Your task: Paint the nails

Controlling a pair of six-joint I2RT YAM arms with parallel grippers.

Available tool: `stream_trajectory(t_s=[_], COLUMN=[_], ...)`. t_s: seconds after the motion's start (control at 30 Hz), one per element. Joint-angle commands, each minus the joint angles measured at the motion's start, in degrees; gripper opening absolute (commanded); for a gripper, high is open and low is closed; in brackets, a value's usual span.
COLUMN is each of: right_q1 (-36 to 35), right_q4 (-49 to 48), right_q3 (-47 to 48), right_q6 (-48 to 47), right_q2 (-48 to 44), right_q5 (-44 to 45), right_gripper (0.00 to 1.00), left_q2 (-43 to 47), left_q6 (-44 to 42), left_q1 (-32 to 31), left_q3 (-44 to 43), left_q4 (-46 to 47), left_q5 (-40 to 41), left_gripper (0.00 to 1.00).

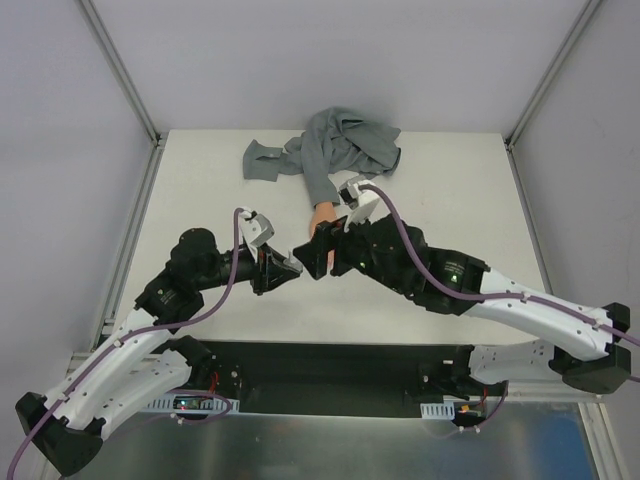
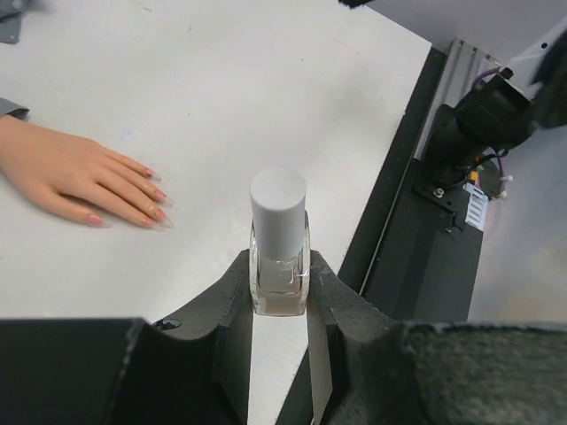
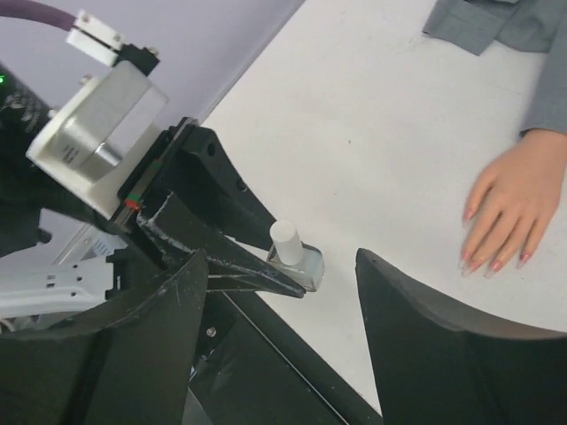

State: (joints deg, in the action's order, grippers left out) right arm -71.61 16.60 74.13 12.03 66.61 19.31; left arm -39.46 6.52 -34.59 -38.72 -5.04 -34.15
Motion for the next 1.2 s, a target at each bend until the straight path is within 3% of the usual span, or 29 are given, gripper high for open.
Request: stream_trajectory(t_s=[0.0, 0.47, 0.77, 0.87, 0.9, 0.97, 1.0, 1.03, 1.17], right_q1=[-1.33, -3.0, -0.9, 1.12, 1.73, 5.07, 6.56, 7.79, 10.62], right_q4=[5.82, 5.72, 4.06, 2.39, 1.34, -4.36, -7.25, -12.94, -10.62], right_q3=[5.4, 11.04, 7.36, 5.6, 3.76, 1.12, -2.46, -4.58, -3.11], right_q6=[2.91, 3.09, 1.42, -0.42, -1.82, -10.68, -15.24, -19.46, -18.8], right_q2=[4.58, 15.3, 13.81, 12.23, 11.01, 9.6, 8.9, 6.8, 8.27], right_q5=[8.11, 6.88, 3.46, -1.54, -4.08, -23.78, -36.76, -56.03, -65.97], right_gripper=[0.67, 0.54, 0.27, 0.0, 0.0, 0.0, 0.0, 0.0, 0.0], left_q2=[0.96, 2.2, 2.02, 1.5, 1.23, 0.53, 0.53, 0.53, -0.96], left_q6=[-0.11, 0.68, -0.11, -0.2, -0.37, -1.68, -2.13, -3.43, -4.68], left_q1=[-0.57, -0.57, -0.57, -0.57, -0.57, -0.57, -0.57, -0.57, -0.57], left_q3=[-2.42, -1.71, -2.76, -3.55, -3.9, -4.96, -5.22, -5.05, -4.96], left_q4=[1.26, -0.41, -1.11, -1.11, -1.2, -1.11, -1.03, -0.94, -0.94], left_q5=[3.21, 2.78, -0.03, -3.8, -7.91, -14.06, -19.15, -22.5, -31.75], left_gripper=[0.0, 0.0, 0.0, 0.0, 0.0, 0.0, 0.0, 0.0, 0.0])
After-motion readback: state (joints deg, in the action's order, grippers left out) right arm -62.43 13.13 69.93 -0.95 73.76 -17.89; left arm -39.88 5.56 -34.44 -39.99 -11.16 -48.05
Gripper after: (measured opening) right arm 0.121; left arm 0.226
